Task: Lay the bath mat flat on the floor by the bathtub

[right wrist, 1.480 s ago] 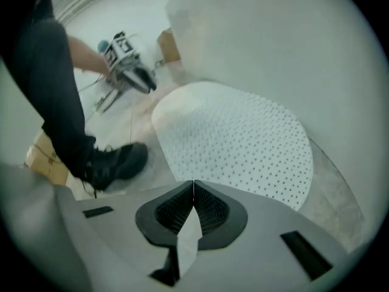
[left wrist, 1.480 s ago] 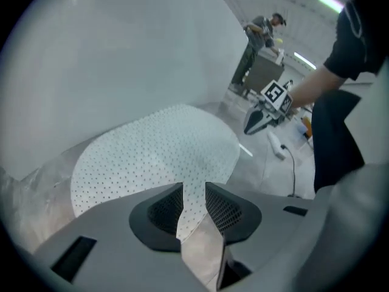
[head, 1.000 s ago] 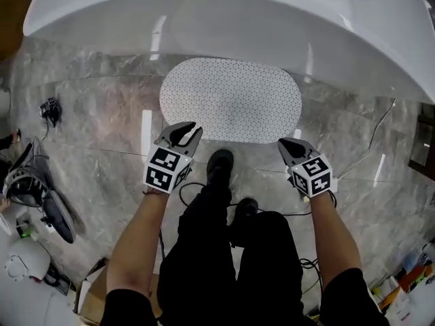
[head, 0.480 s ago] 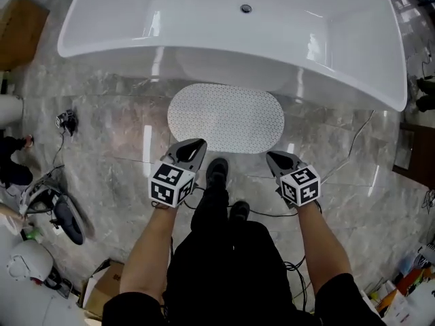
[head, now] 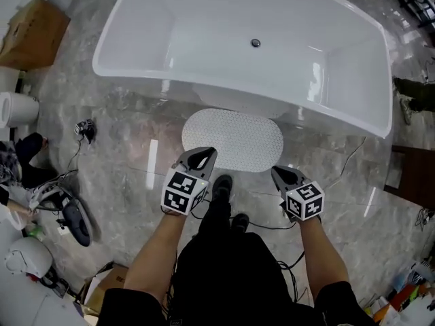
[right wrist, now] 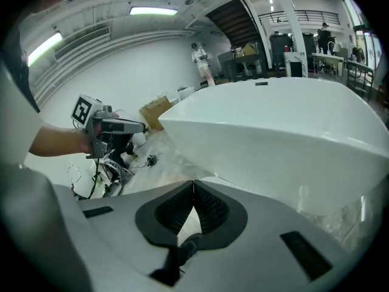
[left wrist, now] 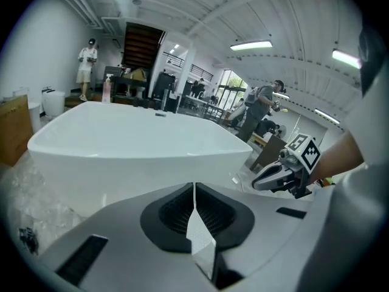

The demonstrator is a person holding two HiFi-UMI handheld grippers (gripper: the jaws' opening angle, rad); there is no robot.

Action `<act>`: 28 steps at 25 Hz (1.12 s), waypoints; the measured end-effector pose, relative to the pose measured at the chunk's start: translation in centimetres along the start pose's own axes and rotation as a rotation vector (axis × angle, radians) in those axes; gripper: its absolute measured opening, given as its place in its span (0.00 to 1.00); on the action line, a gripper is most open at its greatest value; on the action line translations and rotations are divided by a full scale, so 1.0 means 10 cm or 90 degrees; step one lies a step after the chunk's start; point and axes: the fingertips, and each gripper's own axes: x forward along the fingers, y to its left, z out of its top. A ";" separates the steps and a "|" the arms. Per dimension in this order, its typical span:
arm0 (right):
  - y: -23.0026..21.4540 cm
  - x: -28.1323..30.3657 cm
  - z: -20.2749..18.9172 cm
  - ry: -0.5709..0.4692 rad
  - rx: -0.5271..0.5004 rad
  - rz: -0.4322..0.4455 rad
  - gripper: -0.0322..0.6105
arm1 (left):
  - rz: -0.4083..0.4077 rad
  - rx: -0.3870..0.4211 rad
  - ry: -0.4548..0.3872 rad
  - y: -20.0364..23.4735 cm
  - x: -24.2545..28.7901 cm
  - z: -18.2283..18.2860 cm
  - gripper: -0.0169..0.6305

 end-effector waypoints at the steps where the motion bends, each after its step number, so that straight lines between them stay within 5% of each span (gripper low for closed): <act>1: 0.04 -0.08 0.07 0.001 -0.005 -0.001 0.08 | 0.007 0.002 -0.003 0.01 -0.06 0.08 0.06; 11: 0.62 -0.60 0.63 -0.012 -0.074 0.024 0.08 | 0.032 -0.035 -0.043 -0.04 -0.63 0.44 0.06; 28: 0.05 -2.09 0.90 -0.123 -0.068 0.073 0.07 | 0.138 -0.005 -0.094 -1.37 -1.04 1.37 0.06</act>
